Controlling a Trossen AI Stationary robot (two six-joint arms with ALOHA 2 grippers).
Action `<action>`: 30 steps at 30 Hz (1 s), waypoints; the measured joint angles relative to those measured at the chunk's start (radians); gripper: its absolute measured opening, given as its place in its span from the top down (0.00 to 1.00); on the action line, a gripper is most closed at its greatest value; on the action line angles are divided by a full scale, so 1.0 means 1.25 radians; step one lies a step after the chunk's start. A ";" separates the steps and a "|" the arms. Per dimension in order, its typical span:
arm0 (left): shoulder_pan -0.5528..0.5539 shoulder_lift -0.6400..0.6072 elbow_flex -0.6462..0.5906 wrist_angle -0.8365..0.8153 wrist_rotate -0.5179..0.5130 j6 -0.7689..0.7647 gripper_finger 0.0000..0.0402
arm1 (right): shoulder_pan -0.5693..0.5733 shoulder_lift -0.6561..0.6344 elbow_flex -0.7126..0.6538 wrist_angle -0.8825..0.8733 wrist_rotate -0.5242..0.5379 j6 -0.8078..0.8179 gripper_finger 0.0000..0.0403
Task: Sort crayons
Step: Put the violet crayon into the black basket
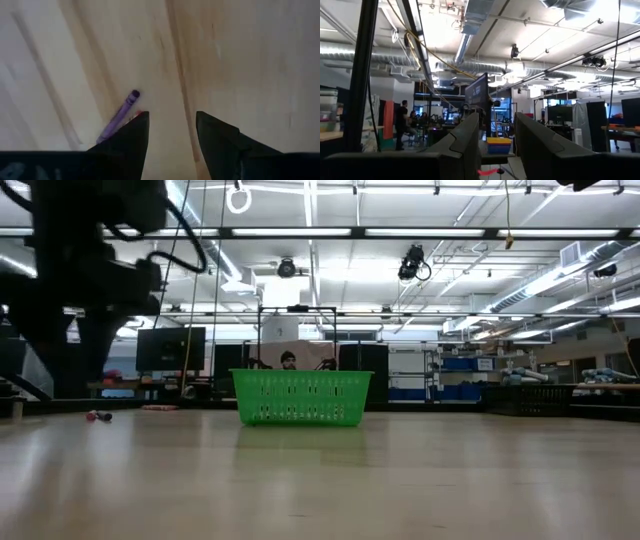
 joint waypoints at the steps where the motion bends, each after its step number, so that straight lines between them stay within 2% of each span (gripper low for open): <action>1: 0.016 0.015 0.008 0.006 0.004 0.017 0.56 | 0.000 0.000 0.000 0.000 -0.001 -0.001 0.68; 4: 0.054 0.045 0.009 0.047 -0.008 0.092 0.56 | -0.002 0.000 0.000 -0.001 0.002 -0.002 0.68; 6: 0.085 0.071 0.009 0.090 0.011 0.148 0.56 | -0.005 0.000 0.000 -0.001 0.003 -0.002 0.68; 9: 0.133 0.114 0.009 0.088 0.035 0.212 0.56 | -0.006 0.000 0.000 -0.001 0.006 -0.002 0.68; 14: 0.194 0.156 0.008 0.067 0.036 0.263 0.56 | -0.003 0.000 0.000 -0.001 0.006 -0.002 0.68; 20: 0.229 0.162 0.000 0.068 0.038 0.321 0.57 | -0.003 0.000 0.000 -0.002 0.006 -0.002 0.68; 24: 0.236 0.167 -0.014 0.075 0.038 0.371 0.61 | -0.003 0.000 0.000 -0.001 0.006 -0.002 0.68; 30: 0.235 0.168 -0.035 0.102 0.041 0.424 0.73 | -0.003 0.000 0.000 -0.001 0.003 -0.002 0.68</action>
